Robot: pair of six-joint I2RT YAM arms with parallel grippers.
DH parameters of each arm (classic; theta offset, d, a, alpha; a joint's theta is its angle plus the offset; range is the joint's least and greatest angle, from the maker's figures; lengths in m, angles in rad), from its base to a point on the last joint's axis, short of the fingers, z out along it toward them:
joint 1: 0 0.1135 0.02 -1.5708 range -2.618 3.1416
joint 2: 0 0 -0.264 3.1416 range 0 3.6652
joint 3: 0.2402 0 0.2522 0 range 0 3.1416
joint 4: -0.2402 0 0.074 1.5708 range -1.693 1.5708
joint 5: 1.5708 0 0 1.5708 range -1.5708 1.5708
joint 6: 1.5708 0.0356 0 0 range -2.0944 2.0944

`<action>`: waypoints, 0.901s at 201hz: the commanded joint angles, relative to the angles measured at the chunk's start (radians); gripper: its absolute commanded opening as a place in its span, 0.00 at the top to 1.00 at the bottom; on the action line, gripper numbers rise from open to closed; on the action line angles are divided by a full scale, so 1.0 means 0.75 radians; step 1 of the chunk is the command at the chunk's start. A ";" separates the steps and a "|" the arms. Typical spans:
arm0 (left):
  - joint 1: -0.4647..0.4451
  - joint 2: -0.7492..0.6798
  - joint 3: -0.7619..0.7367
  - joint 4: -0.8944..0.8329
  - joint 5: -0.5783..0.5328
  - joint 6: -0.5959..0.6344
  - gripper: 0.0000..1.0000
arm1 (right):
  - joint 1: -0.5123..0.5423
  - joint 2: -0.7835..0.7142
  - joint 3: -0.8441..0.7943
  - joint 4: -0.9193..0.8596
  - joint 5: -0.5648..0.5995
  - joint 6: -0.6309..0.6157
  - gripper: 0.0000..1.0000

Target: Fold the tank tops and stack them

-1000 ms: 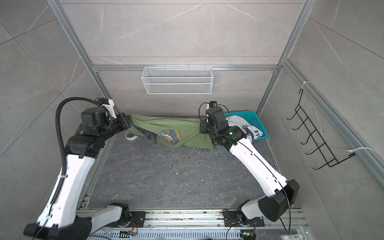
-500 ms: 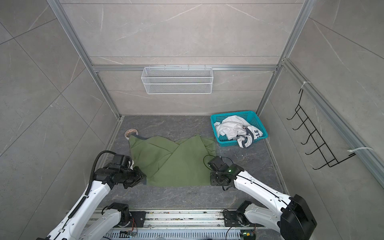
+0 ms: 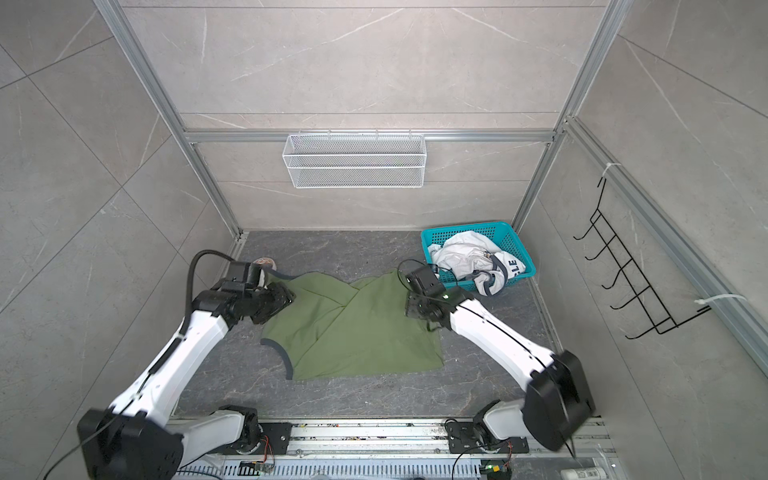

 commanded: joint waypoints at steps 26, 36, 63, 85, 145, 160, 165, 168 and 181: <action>0.129 0.102 -0.032 0.030 -0.110 0.053 0.27 | -0.047 0.405 0.292 0.005 -0.122 -0.082 0.37; 0.174 0.079 -0.090 0.053 -0.101 0.030 0.26 | -0.047 0.412 0.270 0.003 -0.108 -0.075 0.37; 0.245 0.035 -0.228 0.099 -0.118 -0.019 0.22 | -0.049 0.408 0.170 0.041 -0.107 -0.067 0.36; 0.261 0.017 -0.296 0.133 -0.102 -0.048 0.22 | -0.048 0.422 0.130 0.039 -0.087 -0.073 0.37; 0.147 -0.207 -0.411 -0.010 -0.038 -0.036 0.22 | -0.081 0.300 -0.098 0.090 -0.094 -0.064 0.33; 0.066 -0.283 -0.446 -0.093 -0.060 -0.066 0.23 | -0.142 0.225 -0.194 0.154 -0.240 -0.060 0.33; 0.030 -0.309 -0.458 -0.117 -0.068 -0.082 0.24 | -0.159 0.187 -0.230 0.180 -0.282 -0.056 0.33; 0.010 -0.322 -0.465 -0.132 -0.071 -0.093 0.24 | -0.166 0.169 -0.248 0.191 -0.296 -0.055 0.33; -0.093 -0.364 -0.485 -0.203 -0.098 -0.139 0.25 | -0.176 0.098 -0.291 0.191 -0.321 -0.061 0.32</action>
